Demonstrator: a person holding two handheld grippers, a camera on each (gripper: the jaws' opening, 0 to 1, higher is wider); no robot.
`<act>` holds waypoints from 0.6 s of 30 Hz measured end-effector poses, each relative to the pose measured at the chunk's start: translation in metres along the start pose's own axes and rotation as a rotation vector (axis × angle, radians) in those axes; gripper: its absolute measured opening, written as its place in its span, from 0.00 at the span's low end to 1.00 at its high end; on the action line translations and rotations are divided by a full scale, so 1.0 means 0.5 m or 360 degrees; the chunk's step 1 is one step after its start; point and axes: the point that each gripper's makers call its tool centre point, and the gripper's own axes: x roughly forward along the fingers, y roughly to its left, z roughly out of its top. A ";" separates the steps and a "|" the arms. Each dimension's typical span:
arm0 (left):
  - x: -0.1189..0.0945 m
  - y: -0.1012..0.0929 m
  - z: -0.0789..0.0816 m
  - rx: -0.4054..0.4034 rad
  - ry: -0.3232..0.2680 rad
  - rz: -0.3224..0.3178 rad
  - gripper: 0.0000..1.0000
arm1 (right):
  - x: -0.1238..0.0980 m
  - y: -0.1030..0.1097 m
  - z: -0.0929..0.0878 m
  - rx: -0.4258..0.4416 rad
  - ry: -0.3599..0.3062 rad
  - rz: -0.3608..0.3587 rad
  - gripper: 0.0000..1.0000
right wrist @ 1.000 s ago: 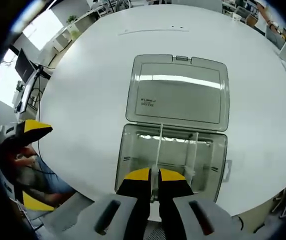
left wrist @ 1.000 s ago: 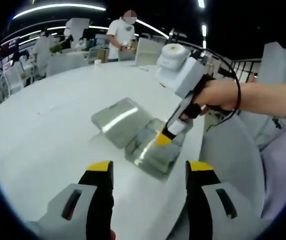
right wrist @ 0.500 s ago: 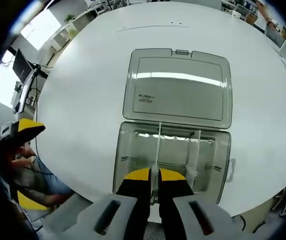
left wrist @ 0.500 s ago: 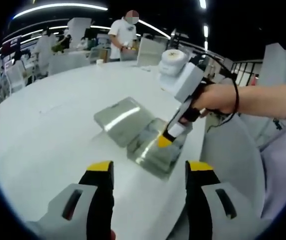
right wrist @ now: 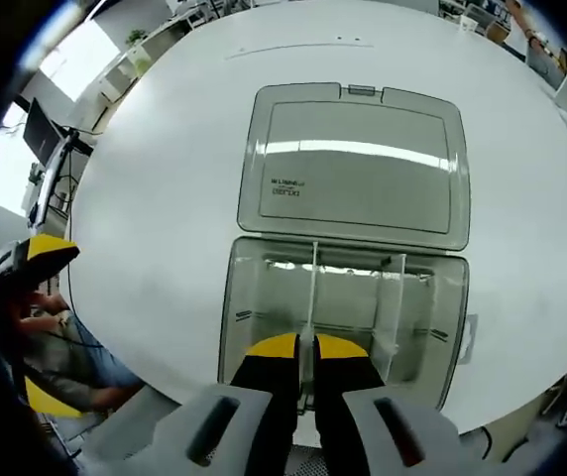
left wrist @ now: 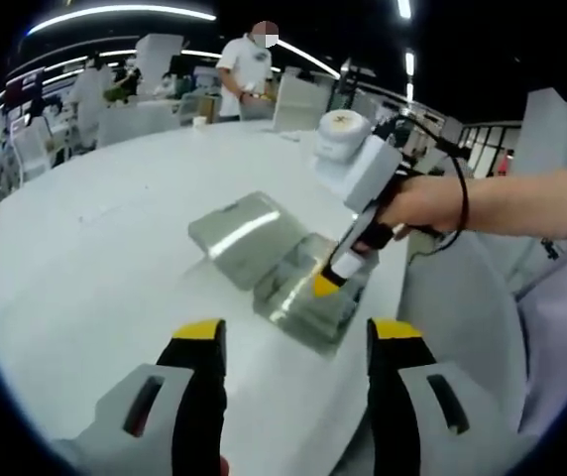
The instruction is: Insert the divider into the dual guide fixture by aligning both edges with the guide slots and pushing it downward to the bottom, including one-sided entry, uneven engagement, binding, and posture correction.
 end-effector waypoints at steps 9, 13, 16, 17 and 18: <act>0.004 0.010 -0.004 -0.0009 0.0010 0.0006 0.55 | 0.009 -0.001 -0.002 -0.0006 0.0023 0.0013 0.00; 0.007 0.006 -0.002 -0.0005 0.0010 0.0000 0.55 | 0.011 0.000 -0.003 -0.0021 0.0028 0.0014 0.00; 0.007 0.002 0.000 -0.0003 0.0008 -0.0002 0.55 | 0.012 -0.003 -0.002 -0.0007 0.0029 0.0034 0.00; 0.007 0.002 -0.001 -0.0003 0.0009 -0.0002 0.55 | 0.012 -0.002 -0.002 -0.0010 0.0029 0.0038 0.00; 0.006 0.002 -0.001 -0.0004 0.0010 -0.0001 0.55 | 0.012 -0.002 -0.002 -0.0011 0.0030 0.0040 0.00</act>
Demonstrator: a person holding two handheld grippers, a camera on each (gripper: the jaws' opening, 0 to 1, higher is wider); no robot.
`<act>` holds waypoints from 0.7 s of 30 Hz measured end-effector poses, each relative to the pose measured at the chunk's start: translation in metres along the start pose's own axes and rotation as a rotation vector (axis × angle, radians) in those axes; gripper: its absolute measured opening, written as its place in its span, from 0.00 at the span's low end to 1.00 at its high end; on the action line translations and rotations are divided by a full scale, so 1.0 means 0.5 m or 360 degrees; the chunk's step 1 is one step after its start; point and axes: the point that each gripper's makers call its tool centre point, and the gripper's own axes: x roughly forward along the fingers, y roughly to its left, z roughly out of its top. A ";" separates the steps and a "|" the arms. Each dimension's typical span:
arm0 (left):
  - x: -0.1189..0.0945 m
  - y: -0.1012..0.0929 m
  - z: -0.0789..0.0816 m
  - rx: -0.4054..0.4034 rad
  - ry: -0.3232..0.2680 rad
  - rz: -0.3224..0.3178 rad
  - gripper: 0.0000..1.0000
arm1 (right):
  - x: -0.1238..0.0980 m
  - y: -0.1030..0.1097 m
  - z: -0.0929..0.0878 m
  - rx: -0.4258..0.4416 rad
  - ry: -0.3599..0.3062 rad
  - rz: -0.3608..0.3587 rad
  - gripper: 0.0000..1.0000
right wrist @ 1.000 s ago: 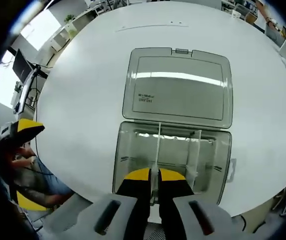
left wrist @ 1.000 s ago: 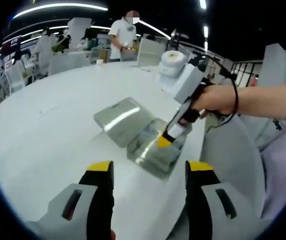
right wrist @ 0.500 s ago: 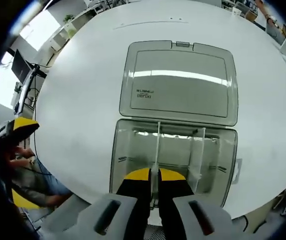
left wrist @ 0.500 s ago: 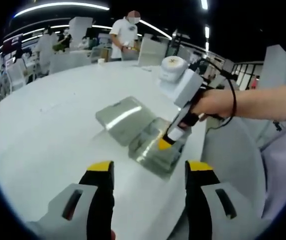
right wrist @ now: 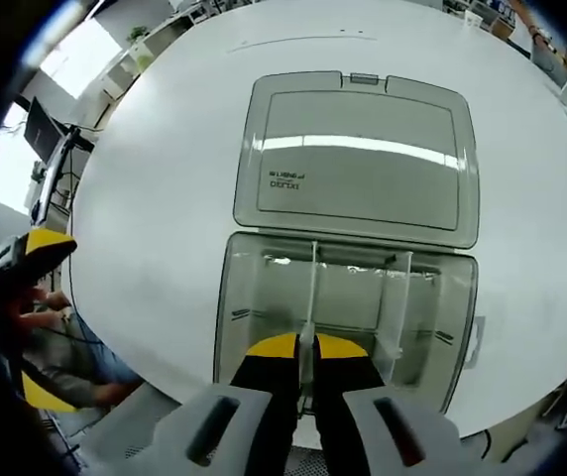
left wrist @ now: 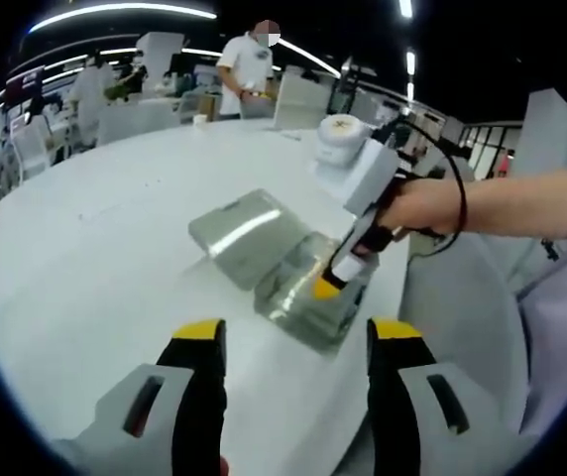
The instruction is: Insert the divider into the dual guide fixture by aligning both edges with the guide slots and pushing it downward to the bottom, including one-sided entry, uneven engagement, binding, and posture correction.
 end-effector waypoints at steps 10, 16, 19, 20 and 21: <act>-0.011 0.004 -0.003 -0.0009 0.0002 0.0025 0.55 | -0.002 0.003 -0.002 0.0023 0.0023 0.0040 0.01; -0.014 0.004 -0.001 -0.0013 -0.0007 0.0034 0.55 | -0.003 0.006 -0.003 -0.0002 0.0014 0.0054 0.01; -0.014 0.003 -0.002 -0.0012 -0.0004 0.0034 0.55 | -0.003 0.007 -0.003 -0.0017 0.0001 0.0066 0.02; -0.014 0.003 -0.002 -0.0012 -0.0002 0.0034 0.55 | -0.003 0.007 -0.004 -0.0027 -0.0001 0.0067 0.03; -0.014 0.003 -0.002 -0.0011 -0.0001 0.0035 0.55 | -0.002 0.006 -0.005 -0.0033 -0.0001 0.0064 0.03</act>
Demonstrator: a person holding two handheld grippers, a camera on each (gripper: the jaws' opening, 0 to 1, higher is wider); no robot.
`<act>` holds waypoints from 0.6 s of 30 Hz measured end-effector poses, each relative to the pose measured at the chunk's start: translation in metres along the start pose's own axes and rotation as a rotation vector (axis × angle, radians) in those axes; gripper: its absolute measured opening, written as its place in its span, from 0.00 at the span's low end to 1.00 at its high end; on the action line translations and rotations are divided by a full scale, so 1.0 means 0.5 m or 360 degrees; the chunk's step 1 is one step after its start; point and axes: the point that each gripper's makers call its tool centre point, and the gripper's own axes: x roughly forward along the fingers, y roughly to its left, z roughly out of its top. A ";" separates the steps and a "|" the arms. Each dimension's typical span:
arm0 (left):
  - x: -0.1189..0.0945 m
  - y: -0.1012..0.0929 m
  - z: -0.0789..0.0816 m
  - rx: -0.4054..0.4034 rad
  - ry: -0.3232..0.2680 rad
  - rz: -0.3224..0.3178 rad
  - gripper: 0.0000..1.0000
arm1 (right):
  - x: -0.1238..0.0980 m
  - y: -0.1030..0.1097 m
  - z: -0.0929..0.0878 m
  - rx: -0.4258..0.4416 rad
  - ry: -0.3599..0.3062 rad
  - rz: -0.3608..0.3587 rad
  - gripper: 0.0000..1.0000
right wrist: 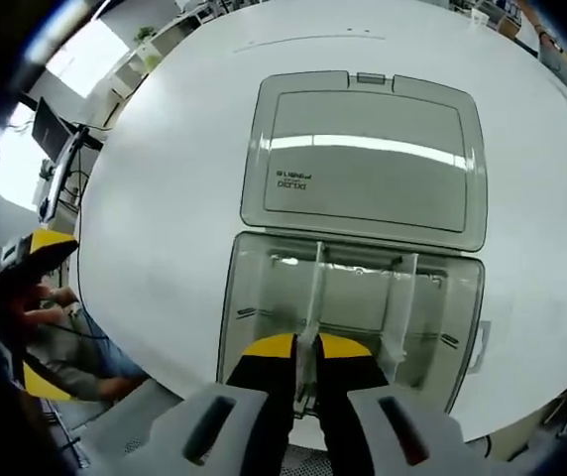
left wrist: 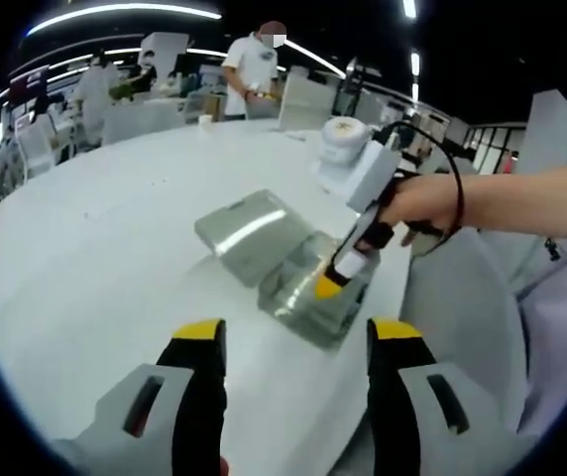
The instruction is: Insert the divider into the dual guide fixture by aligning both edges with the guide slots and pushing it downward to the bottom, including one-sided entry, uneven engagement, binding, and posture correction.
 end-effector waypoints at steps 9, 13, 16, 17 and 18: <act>-0.002 -0.002 -0.001 0.0006 0.0004 0.0000 0.55 | -0.002 0.002 0.001 -0.0029 -0.0028 0.0014 0.12; 0.001 -0.004 -0.003 0.0011 0.0008 -0.0004 0.55 | -0.014 0.002 0.003 -0.0047 -0.0051 0.0021 0.13; 0.003 -0.004 -0.006 0.0009 0.0011 -0.0010 0.55 | -0.022 0.006 0.008 -0.0074 -0.0096 0.0050 0.16; 0.005 -0.005 -0.008 0.0007 0.0013 -0.0015 0.55 | -0.025 0.007 0.009 -0.0091 -0.0120 0.0060 0.18; 0.006 -0.005 -0.009 0.0005 0.0016 -0.0017 0.55 | -0.027 0.006 0.010 -0.0103 -0.0137 0.0058 0.20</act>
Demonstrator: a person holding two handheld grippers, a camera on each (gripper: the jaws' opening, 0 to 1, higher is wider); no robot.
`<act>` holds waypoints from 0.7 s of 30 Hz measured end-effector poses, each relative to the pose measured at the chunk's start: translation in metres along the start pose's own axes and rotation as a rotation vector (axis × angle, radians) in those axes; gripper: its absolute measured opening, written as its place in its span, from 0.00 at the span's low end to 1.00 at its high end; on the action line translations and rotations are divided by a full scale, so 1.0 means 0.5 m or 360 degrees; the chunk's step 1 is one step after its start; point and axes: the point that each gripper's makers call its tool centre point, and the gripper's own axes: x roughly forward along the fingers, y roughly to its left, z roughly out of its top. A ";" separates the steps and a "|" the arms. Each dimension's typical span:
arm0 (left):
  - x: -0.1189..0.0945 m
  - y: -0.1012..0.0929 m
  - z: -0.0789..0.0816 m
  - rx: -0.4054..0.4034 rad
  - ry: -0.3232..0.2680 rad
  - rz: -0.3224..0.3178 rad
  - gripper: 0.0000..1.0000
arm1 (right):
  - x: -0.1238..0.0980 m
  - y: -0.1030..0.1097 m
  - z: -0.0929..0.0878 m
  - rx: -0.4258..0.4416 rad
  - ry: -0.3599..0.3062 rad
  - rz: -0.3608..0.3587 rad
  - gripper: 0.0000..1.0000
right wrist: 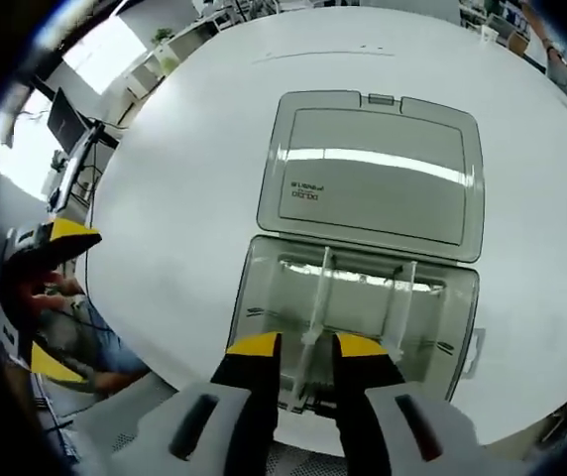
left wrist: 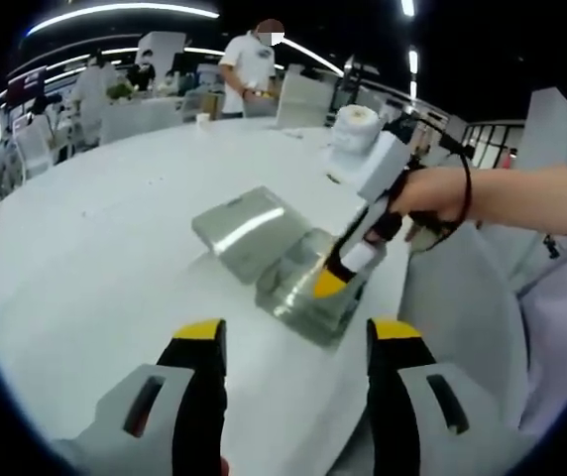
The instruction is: Insert the divider into the dual guide fixture by aligning both edges with the guide slots and pushing it downward to the bottom, including one-sided entry, uneven engagement, binding, and posture correction.
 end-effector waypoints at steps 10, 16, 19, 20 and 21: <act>0.012 -0.009 -0.002 -0.0007 0.0016 0.0004 0.55 | -0.020 0.002 0.003 -0.0086 -0.0112 0.0071 0.19; 0.006 -0.007 0.000 -0.0054 0.0005 0.0052 0.55 | -0.038 0.016 0.016 -0.0164 -0.0221 0.0143 0.20; 0.003 -0.010 0.002 -0.0065 0.0003 0.0072 0.55 | -0.048 0.027 0.021 -0.0220 -0.0276 0.0194 0.20; 0.001 -0.015 0.003 -0.0068 0.0002 0.0078 0.55 | -0.053 0.030 0.023 -0.0233 -0.0301 0.0211 0.20; 0.000 -0.017 0.004 -0.0071 0.0002 0.0084 0.55 | -0.056 0.031 0.022 -0.0237 -0.0304 0.0218 0.21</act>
